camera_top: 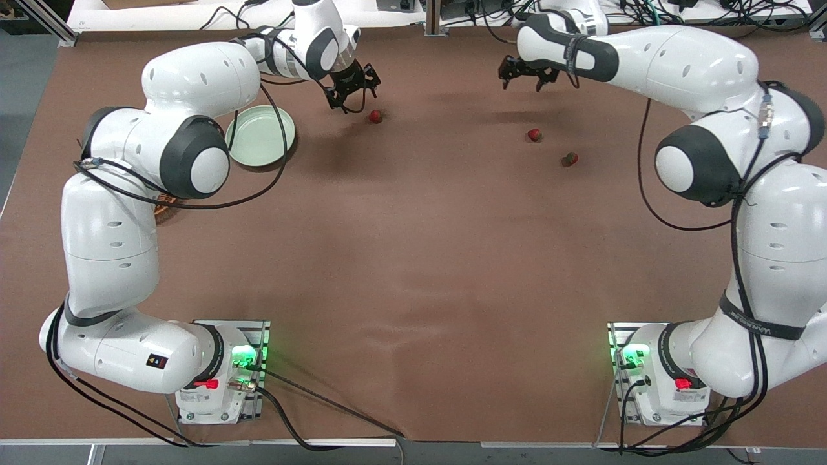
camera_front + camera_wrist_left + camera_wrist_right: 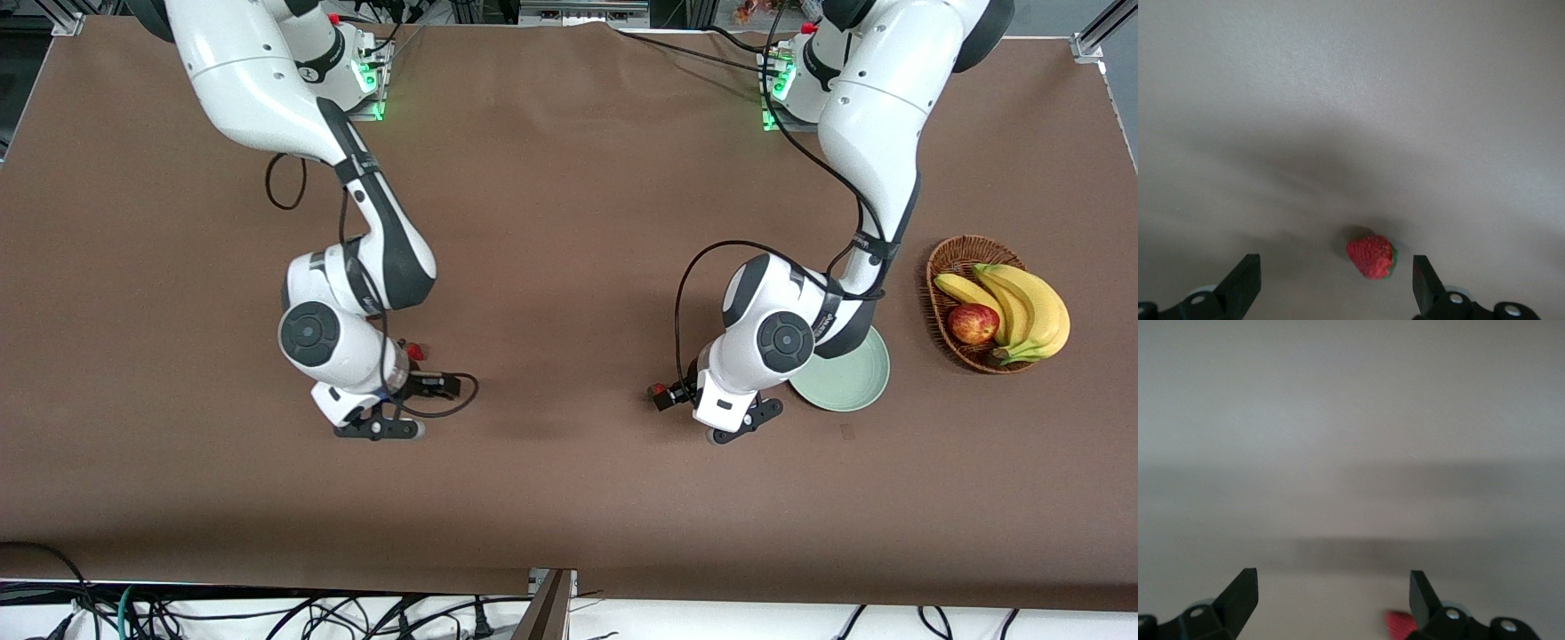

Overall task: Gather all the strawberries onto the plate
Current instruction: 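Grasp the set-down strawberry with the left gripper while the right gripper grasps another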

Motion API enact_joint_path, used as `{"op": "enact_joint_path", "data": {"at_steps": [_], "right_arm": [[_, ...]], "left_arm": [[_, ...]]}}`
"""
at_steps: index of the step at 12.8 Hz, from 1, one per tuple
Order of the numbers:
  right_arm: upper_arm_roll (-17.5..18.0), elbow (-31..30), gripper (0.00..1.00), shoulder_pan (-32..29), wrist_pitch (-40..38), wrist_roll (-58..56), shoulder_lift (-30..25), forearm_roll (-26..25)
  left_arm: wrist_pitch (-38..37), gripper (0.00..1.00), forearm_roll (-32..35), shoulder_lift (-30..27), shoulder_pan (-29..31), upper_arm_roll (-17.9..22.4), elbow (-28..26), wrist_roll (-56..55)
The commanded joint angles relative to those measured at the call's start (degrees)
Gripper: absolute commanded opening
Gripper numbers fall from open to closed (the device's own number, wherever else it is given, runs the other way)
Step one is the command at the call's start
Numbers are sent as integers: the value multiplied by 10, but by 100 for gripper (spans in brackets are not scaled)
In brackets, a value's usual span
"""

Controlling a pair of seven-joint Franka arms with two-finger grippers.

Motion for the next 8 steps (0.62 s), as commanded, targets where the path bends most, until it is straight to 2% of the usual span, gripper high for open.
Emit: {"op": "enact_joint_path", "data": {"at_steps": [1, 3, 5, 7, 8], "right_arm": [[-10, -158, 100, 3, 35, -44, -85, -4], [-8, -216, 99, 4, 67, -44, -106, -4], [-7, -229, 99, 8, 87, -43, -101, -4], [-7, -229, 98, 16, 104, -37, -84, -1], [-7, -230, 94, 16, 111, -37, -78, -1]], "left_arm": [[5, 100, 0, 13, -21, 13, 22, -9], [6, 100, 17, 14, -42, 30, 21, -19], [4, 100, 72, 14, -77, 61, 18, -53], [5, 100, 76, 17, -80, 62, 17, -60], [5, 100, 74, 23, -81, 62, 20, -67]]}}
